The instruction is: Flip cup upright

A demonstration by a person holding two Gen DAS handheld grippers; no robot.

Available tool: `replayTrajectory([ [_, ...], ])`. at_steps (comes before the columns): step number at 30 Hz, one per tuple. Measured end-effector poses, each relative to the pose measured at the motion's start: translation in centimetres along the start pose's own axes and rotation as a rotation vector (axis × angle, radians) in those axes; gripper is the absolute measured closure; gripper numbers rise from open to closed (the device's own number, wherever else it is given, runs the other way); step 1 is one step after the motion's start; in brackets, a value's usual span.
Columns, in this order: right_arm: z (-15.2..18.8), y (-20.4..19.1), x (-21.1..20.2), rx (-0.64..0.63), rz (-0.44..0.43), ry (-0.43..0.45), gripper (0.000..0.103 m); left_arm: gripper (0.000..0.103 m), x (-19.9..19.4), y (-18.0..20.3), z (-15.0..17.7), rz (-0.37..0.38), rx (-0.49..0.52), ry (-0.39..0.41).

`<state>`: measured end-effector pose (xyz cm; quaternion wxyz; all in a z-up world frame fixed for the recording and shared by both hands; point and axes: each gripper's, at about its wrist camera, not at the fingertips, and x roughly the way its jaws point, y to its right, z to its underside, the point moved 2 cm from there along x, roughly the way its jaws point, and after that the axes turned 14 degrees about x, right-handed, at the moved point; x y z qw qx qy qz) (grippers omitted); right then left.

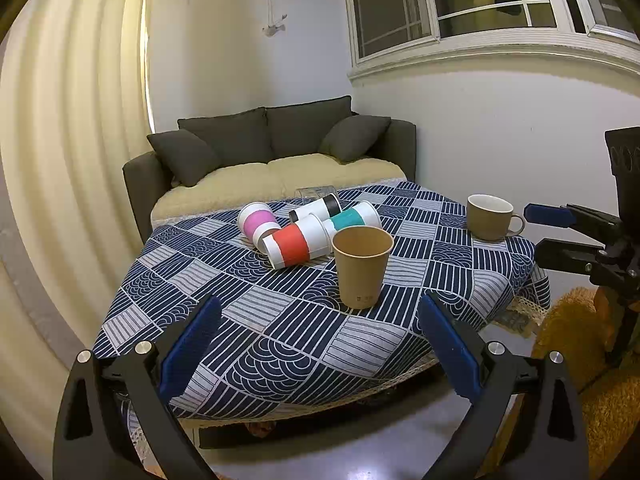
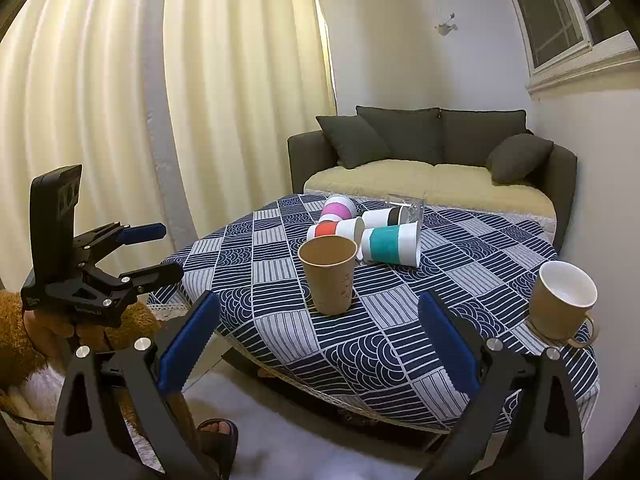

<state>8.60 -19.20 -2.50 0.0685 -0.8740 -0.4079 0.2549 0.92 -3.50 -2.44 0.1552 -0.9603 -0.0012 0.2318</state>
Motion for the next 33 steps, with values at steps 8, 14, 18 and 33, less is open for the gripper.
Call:
replayTrajectory([
  [8,0.05,0.06,0.08,-0.001,0.004,-0.002,0.005,0.007,-0.01,0.0,0.01,0.001,0.0,-0.002],
  [14,0.0,0.04,0.12,0.0,0.005,-0.002,0.005,0.007,0.04,0.0,-0.01,0.001,0.0,-0.002],
  [18,-0.01,0.05,0.11,0.0,0.006,-0.002,0.005,0.007,0.13,0.06,0.06,0.0,-0.001,-0.004],
  [33,-0.04,0.16,0.06,0.0,0.006,-0.004,0.005,0.007,-0.07,-0.02,0.07,0.0,-0.003,-0.005],
])
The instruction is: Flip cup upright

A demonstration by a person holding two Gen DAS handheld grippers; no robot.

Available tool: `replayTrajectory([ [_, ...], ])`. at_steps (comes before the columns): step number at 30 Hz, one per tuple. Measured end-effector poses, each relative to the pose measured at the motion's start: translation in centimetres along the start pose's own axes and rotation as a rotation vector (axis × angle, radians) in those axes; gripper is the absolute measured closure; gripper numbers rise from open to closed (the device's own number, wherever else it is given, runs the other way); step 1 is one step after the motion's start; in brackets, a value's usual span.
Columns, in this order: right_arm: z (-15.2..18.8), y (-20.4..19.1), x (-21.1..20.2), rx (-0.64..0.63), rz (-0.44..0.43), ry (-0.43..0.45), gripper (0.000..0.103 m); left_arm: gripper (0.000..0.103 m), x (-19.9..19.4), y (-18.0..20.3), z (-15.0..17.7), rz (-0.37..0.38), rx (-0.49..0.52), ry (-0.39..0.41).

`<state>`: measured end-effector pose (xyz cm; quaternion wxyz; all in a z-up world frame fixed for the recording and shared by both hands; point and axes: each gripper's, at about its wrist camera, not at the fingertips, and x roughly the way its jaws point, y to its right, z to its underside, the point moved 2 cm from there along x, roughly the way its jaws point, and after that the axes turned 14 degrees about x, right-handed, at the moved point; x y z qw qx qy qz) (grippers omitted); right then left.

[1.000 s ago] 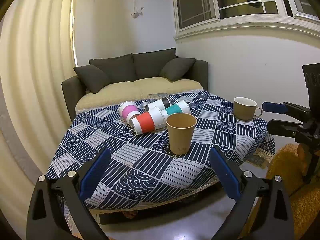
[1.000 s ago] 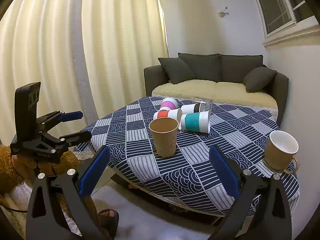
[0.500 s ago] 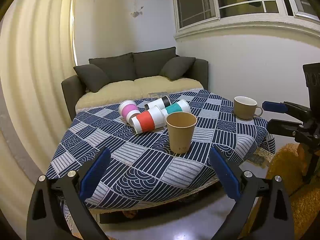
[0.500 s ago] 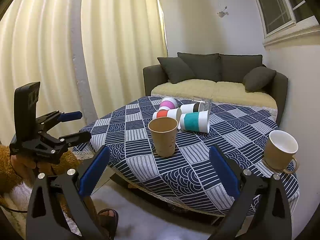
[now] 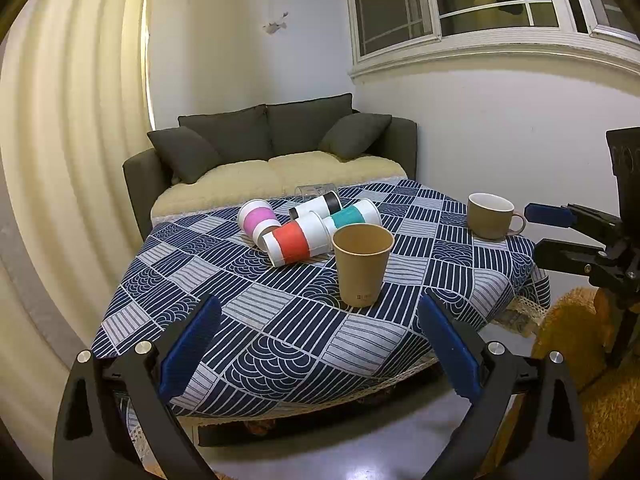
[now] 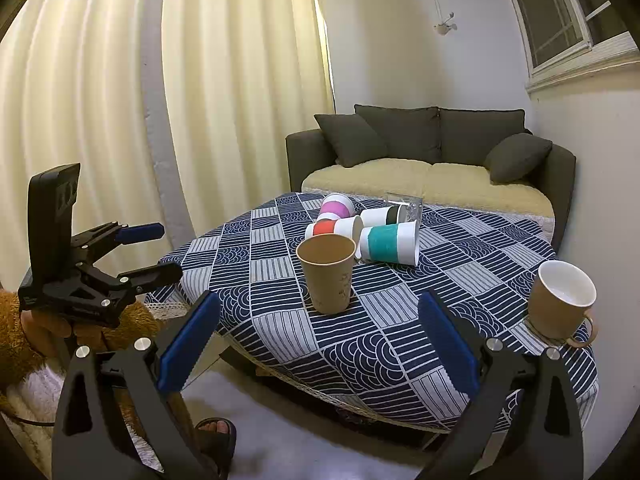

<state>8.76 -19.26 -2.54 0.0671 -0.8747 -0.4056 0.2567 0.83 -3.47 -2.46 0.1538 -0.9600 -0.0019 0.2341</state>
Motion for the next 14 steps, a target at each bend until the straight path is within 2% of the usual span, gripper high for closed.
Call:
replayTrajectory([
  [14,-0.04,0.03,0.0,0.0,0.0,-0.001,0.005,0.007,0.02,0.12,-0.17,0.002,0.001,-0.006],
])
